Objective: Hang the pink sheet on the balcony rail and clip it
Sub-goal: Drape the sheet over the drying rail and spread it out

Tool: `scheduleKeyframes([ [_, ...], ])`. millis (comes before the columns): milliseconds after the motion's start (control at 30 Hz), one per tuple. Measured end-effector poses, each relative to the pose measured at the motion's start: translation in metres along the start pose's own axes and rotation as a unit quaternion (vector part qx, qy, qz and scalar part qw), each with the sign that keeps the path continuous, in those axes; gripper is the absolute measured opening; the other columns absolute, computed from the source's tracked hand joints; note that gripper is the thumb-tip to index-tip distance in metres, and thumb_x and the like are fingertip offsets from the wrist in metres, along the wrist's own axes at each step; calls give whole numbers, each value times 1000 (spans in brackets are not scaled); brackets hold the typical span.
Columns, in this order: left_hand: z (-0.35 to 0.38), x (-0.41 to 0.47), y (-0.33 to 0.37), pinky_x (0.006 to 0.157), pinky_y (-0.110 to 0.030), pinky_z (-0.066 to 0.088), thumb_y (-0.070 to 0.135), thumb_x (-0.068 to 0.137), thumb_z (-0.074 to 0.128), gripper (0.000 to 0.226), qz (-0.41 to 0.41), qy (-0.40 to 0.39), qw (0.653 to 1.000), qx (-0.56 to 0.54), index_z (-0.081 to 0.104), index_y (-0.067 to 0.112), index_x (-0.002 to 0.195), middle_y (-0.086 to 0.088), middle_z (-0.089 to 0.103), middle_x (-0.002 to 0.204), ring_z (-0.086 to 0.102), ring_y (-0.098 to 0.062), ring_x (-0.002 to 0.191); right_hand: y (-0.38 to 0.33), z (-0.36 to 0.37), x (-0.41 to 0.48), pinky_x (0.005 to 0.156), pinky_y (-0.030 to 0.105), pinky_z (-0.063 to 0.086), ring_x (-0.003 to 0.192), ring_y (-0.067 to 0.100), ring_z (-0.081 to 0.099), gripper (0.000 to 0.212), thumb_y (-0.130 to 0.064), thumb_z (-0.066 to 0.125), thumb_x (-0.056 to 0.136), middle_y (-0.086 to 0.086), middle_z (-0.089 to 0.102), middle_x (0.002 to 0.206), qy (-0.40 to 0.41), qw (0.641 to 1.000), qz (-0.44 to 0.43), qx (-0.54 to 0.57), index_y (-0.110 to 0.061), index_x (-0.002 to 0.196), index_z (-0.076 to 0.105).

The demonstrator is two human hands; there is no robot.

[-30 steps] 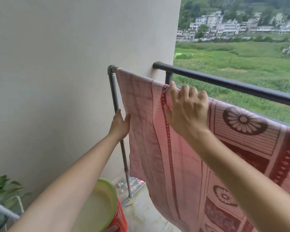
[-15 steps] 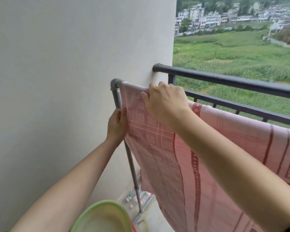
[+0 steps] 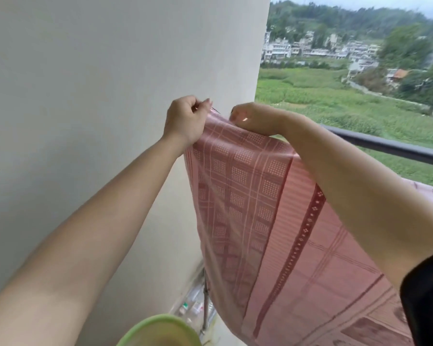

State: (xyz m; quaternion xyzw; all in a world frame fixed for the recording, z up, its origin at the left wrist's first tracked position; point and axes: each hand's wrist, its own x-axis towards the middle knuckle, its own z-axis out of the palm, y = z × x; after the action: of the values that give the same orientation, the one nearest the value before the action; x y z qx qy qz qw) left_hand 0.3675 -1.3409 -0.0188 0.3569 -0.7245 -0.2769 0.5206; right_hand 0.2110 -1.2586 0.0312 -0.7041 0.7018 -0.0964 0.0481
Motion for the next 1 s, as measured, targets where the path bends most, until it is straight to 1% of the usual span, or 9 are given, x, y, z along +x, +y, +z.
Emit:
scheduleKeyframes([
  [133,10,22,-1,61,-25,36,40,89,65,31,-22,-107,989,96,62,14,72,5,51,62,47,-15,61,19,7,9,74,34,43,91,24,54,28,-34,49,102,7,64,112,123,985,101,-62,-15,117,61],
  [267,29,20,-16,69,-30,41,44,92,58,32,-22,-115,979,169,59,13,84,-1,61,82,55,-23,77,29,17,18,85,39,52,97,28,61,27,-30,47,100,9,67,116,111,974,179,-77,-17,116,65],
  [367,33,23,-35,65,-29,40,38,93,57,32,-133,-105,985,31,53,15,71,-1,56,74,54,-22,73,23,10,4,88,33,43,109,31,59,48,-41,37,105,13,64,121,29,985,162,-44,-7,117,68],
  [433,31,27,-43,63,-26,41,36,93,60,36,-205,-111,971,-57,51,15,65,0,55,69,55,-20,71,13,7,-14,78,31,38,93,24,60,62,-51,29,104,11,65,108,12,992,122,-14,-3,111,68],
  [600,25,36,-51,66,-30,41,38,91,60,39,-162,-45,985,46,55,12,63,-7,59,74,55,-25,71,10,19,-48,65,32,47,83,17,60,53,-68,39,94,-4,61,97,56,991,78,-93,-26,116,61],
  [667,23,33,-52,63,-30,38,44,94,53,39,-140,-39,988,51,57,12,72,-3,56,72,54,-25,72,14,27,-55,54,30,39,74,18,59,44,-65,37,96,-7,57,83,82,982,69,-154,-26,93,56],
  [733,24,19,-56,62,-32,42,57,95,42,49,-151,-70,986,-20,58,14,77,1,57,74,55,-21,72,18,35,-59,49,30,33,61,13,53,45,-65,35,97,-7,53,72,109,974,78,-181,-25,78,47],
  [867,27,-28,-67,68,-28,55,79,85,30,76,-217,-162,949,-160,71,18,104,2,73,95,68,-12,84,22,45,-59,52,32,36,57,11,49,46,-64,33,98,-5,55,71,151,959,78,-226,-23,88,49],
  [1000,34,-52,-86,57,-30,51,65,88,50,56,-232,-105,937,-240,64,12,78,-1,64,72,59,-19,65,22,47,-58,51,32,41,59,17,55,49,-66,32,97,-2,58,72,169,950,77,-250,-21,92,50],
])
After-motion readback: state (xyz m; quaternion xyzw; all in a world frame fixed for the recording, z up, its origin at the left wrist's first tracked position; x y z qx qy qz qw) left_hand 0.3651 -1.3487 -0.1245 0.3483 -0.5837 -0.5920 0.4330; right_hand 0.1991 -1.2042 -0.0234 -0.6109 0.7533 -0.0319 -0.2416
